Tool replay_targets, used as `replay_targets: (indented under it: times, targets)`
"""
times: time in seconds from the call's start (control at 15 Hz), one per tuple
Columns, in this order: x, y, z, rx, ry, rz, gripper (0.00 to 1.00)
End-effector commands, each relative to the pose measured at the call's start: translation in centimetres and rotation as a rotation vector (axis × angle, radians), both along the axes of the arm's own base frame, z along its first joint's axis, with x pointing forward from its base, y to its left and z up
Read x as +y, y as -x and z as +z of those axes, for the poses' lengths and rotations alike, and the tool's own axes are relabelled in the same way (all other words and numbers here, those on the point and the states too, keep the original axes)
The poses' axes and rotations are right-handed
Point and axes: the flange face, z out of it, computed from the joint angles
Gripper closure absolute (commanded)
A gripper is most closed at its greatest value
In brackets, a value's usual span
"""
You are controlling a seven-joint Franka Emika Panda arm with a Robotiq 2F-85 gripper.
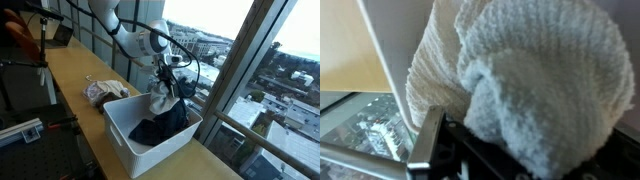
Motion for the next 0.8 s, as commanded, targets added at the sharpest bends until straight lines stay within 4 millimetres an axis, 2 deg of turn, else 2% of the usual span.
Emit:
replay_targets:
  times: [0.0, 0.2, 0.4, 0.53, 0.73]
  targets:
    - [5.9, 2.0, 0.3, 0.15, -0.035, 0.032, 1.0]
    - [11.0, 6.9, 0.9, 0.253, 0.042, 0.031, 1.0]
    - [12.8, 12.0, 1.3, 0.319, 0.137, 0.002, 1.0]
    - [12.3, 14.8, 0.7, 0.342, 0.18, -0.017, 1.0]
    - [9.2, 16.9, -1.0, 0.304, 0.254, -0.04, 1.0]
